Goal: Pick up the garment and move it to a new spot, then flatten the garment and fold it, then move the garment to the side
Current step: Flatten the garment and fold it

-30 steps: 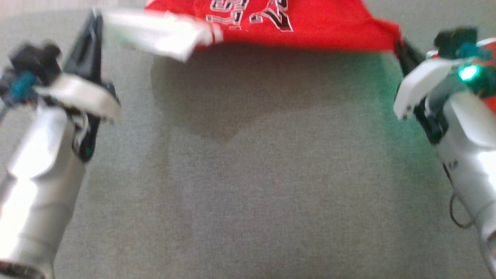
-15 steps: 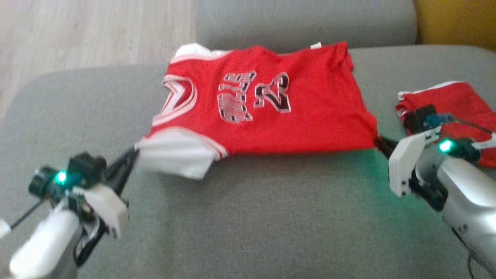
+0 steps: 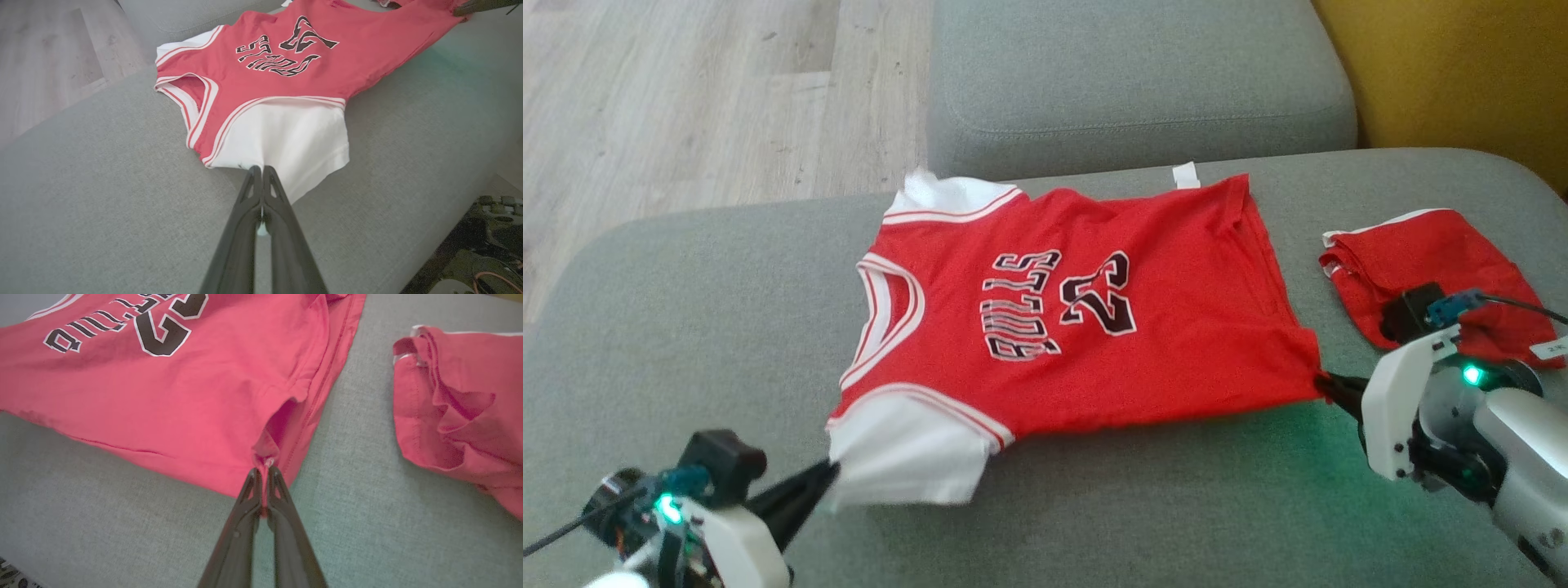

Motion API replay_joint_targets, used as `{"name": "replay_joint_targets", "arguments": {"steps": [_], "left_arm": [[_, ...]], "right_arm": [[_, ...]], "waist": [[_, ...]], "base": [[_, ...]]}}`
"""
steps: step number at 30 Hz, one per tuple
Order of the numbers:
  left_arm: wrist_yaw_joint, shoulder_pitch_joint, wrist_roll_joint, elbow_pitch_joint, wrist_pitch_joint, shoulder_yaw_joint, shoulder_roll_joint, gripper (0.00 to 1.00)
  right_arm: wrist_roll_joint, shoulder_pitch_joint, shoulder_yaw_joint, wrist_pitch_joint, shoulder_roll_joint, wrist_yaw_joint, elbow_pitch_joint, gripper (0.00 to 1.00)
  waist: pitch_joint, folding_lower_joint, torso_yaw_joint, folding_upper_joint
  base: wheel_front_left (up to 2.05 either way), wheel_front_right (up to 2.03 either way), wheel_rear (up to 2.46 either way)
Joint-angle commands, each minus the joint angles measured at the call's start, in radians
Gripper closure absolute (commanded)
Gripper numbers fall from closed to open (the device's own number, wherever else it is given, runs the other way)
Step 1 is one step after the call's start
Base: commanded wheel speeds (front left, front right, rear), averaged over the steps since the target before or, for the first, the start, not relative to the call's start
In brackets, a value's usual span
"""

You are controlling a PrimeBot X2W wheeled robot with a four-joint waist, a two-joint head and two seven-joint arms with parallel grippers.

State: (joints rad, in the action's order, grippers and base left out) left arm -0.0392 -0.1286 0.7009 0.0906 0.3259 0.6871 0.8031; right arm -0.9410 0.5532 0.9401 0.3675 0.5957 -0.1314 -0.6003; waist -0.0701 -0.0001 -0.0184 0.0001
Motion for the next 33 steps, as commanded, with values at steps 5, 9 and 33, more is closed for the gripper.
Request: {"name": "replay_joint_targets", "arguments": {"steps": [5,9,33], "left_arm": [[0.027,0.0,0.06,0.15,0.093,-0.048,0.106,1.0],[0.047,0.002,0.066,0.193,0.104,-0.06,0.12,1.0],[-0.049,-0.431,-0.032,-0.197,0.113,-0.05,-0.048,1.0]], "right_arm": [[-0.054,-0.022,-0.002,0.059,0.069,0.001,0.096,1.0],[-0.069,-0.038,-0.023,0.074,0.087,0.001,0.142,1.0],[0.051,0.088,-0.234,0.068,-0.084,0.001,0.036,1.0]], "waist": [[-0.013,0.0001,-0.007,-0.0001],[-0.014,0.0001,-0.012,-0.0001],[0.167,0.0001,-0.062,-0.0001]], "base": [[0.0,0.0,0.0],[0.0,0.0,0.0],[0.0,0.0,0.0]]}}
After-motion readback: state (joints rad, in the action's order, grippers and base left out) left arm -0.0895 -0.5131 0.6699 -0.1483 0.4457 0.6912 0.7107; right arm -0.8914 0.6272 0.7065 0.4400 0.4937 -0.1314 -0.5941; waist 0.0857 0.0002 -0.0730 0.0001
